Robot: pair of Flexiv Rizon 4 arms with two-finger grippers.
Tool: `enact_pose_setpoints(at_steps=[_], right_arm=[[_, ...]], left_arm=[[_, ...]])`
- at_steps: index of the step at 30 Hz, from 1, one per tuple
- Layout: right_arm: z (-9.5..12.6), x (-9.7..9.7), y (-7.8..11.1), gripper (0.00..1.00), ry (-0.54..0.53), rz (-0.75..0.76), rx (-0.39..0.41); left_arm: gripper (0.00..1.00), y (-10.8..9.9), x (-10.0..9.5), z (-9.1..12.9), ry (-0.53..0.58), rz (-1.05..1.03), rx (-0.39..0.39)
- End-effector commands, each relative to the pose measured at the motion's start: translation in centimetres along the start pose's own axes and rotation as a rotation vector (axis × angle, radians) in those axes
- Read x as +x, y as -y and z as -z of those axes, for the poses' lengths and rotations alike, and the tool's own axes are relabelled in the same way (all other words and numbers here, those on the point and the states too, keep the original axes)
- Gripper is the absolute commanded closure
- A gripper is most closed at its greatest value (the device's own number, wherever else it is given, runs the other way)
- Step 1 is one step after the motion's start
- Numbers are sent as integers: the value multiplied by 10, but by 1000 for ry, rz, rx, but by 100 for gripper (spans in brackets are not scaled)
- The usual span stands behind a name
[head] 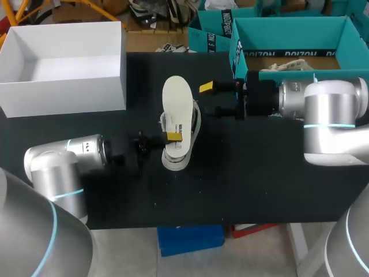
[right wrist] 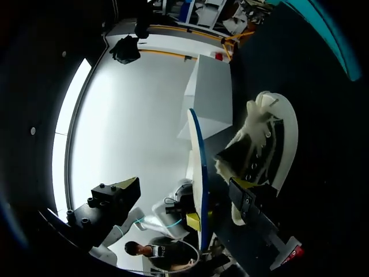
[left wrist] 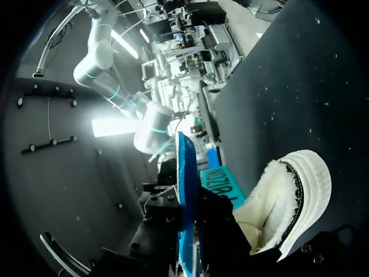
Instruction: Take the shoe out of the shoebox, open the shoe tongue, remove and reinsert the insole, then place the shoe into the shoebox
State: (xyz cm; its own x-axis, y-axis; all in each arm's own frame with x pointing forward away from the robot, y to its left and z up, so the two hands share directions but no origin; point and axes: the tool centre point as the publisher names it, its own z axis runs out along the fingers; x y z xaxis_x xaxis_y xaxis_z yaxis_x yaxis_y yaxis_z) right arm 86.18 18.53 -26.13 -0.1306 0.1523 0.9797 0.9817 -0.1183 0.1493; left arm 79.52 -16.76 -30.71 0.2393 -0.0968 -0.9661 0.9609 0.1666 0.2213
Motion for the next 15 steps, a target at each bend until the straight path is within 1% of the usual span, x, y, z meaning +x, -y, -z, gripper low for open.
enact_pose_setpoints(at_steps=[1, 4, 6, 8, 10, 13, 15], right_arm=[[-17, -8, 1, 0, -15, -1, -21], [-25, -10, 0, 0, -24, -1, -26], [-30, -11, -1, 4, -26, 0, -28], [-35, -13, -1, 3, -31, -1, -29], [-42, -14, 0, 6, -35, -2, -29], [-50, -18, 1, 7, -42, -6, -18], [-55, -19, 1, 12, -43, -7, -14]], left_arm=[[100, 2, -1, 0, -5, -3, -2], [100, 2, -1, 0, -5, -3, -2], [100, 2, -1, 0, -5, -3, -2], [100, 2, -1, 0, -5, -3, -2], [100, 2, -1, 0, -5, -3, -2], [100, 2, -1, 0, -5, -3, -2], [100, 2, -1, 0, -5, -3, -2]])
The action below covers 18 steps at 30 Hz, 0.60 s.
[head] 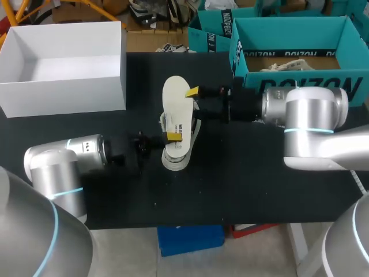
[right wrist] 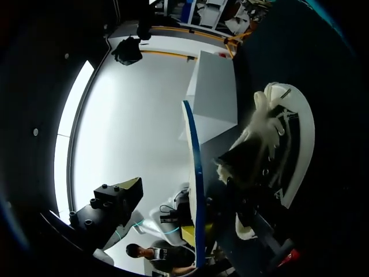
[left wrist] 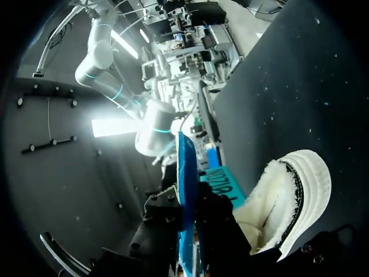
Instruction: Take the shoe out of the shoebox, open the shoe tongue, remove and reinsert the insole, then place the shoe into the shoebox
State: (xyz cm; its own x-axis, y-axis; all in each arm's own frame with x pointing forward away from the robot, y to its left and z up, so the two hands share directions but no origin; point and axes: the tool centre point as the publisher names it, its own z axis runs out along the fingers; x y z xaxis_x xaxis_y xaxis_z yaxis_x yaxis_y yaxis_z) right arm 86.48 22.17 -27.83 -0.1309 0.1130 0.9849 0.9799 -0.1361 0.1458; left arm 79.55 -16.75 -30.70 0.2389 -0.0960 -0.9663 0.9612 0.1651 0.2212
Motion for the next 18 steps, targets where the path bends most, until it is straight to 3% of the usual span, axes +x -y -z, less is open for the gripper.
enact_pose_setpoints(at_steps=[1, 8, 10, 11, 18], right_arm=[[-18, -9, -3, 13, -4, -2, 5], [-29, -15, -1, 16, -6, -11, 14], [-30, -17, -1, 27, -7, -13, 14], [-30, -17, -1, 50, -6, -14, 12], [-25, -20, -1, 55, 1, -20, 5]], left_arm=[[100, 2, -1, 0, -4, -3, -3], [100, 2, -1, 0, -4, -3, -3], [100, 2, -1, 0, -4, -3, -3], [100, 2, -1, 0, -4, -3, -3], [100, 2, -1, 0, -4, -3, -3]])
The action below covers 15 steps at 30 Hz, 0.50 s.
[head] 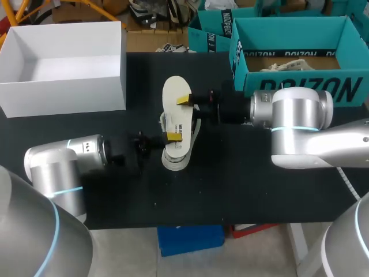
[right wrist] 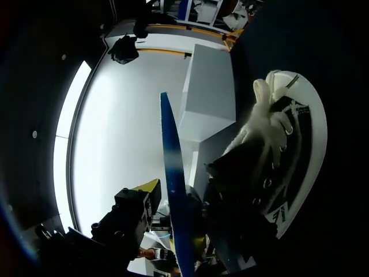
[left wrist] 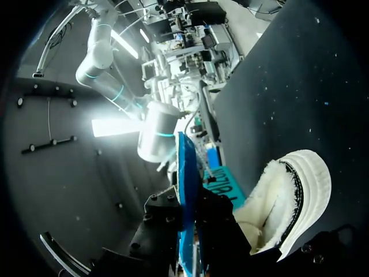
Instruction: Take the shoe out of the shoebox, open the shoe tongue, remove and reinsert the insole, then place the shoe into the shoebox
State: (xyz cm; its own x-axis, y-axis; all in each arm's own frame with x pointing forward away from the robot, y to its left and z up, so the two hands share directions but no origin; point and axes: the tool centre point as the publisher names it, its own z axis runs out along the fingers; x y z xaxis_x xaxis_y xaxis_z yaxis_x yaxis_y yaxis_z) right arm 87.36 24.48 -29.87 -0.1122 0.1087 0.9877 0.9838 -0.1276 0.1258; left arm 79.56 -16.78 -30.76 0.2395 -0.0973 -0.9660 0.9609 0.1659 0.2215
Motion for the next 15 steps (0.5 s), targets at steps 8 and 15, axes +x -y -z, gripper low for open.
enact_pose_setpoints(at_steps=[8, 15], right_arm=[[10, -1, 2, 57, 13, 0, -13], [8, -2, 4, 100, 7, 4, 24]], left_arm=[[100, 2, -1, 0, -5, -3, -3], [100, 2, -1, 0, -5, -3, -3]])
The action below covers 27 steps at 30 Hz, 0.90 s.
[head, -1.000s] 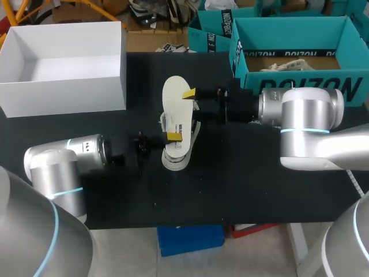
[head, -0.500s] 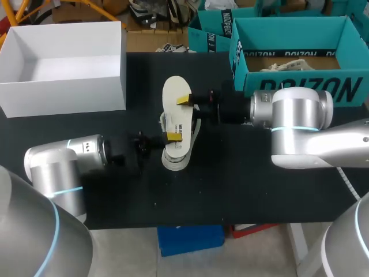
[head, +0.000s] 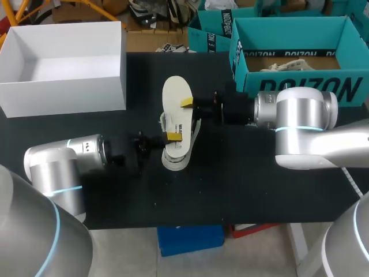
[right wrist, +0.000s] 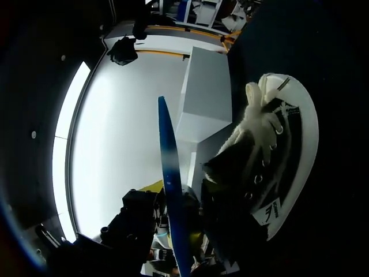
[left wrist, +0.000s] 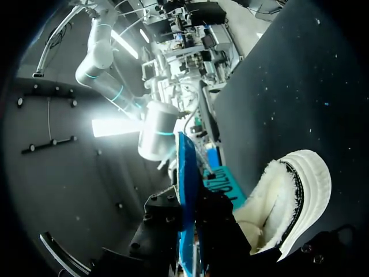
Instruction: Take the shoe out of the shoebox, open the shoe tongue, remove and reinsert the insole, then place the shoe into the shoebox
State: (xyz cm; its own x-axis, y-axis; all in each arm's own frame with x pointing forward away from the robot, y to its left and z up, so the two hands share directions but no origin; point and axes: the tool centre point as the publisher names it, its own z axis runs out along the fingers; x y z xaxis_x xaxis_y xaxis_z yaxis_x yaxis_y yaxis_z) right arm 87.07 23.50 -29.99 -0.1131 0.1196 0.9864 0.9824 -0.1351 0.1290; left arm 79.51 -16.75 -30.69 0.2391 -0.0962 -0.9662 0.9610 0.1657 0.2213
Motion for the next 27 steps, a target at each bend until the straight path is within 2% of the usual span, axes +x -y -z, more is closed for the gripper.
enact_pose_setpoints(at_steps=[1, 11, 12, 13, 14, 16, 22, 23, 27], right_arm=[[-4, 0, 3, 100, -1, 6, 47], [-6, 0, 3, 100, -14, 10, 58], [-6, 0, 3, 100, -14, 10, 58], [-6, 0, 3, 100, -14, 10, 58], [-6, 0, 3, 100, -14, 10, 58], [-6, 0, 3, 100, -14, 10, 58], [-6, 0, 3, 100, -14, 10, 58], [-6, 0, 3, 100, -14, 10, 58], [-6, 0, 3, 100, -14, 10, 58]], left_arm=[[100, 2, 0, 0, -4, -3, -3], [100, 2, 0, 0, -4, -3, -3], [100, 1, -2, 1, -42, -11, -13], [11, 0, -3, 2, -69, -10, -16], [0, -2, -5, 5, -101, -10, -19], [0, -6, -11, 12, -156, -16, -33], [0, -13, -32, 34, -409, -38, 42], [0, -15, -36, 38, -473, -59, 51], [0, -22, -44, 53, -748, -159, 168]])
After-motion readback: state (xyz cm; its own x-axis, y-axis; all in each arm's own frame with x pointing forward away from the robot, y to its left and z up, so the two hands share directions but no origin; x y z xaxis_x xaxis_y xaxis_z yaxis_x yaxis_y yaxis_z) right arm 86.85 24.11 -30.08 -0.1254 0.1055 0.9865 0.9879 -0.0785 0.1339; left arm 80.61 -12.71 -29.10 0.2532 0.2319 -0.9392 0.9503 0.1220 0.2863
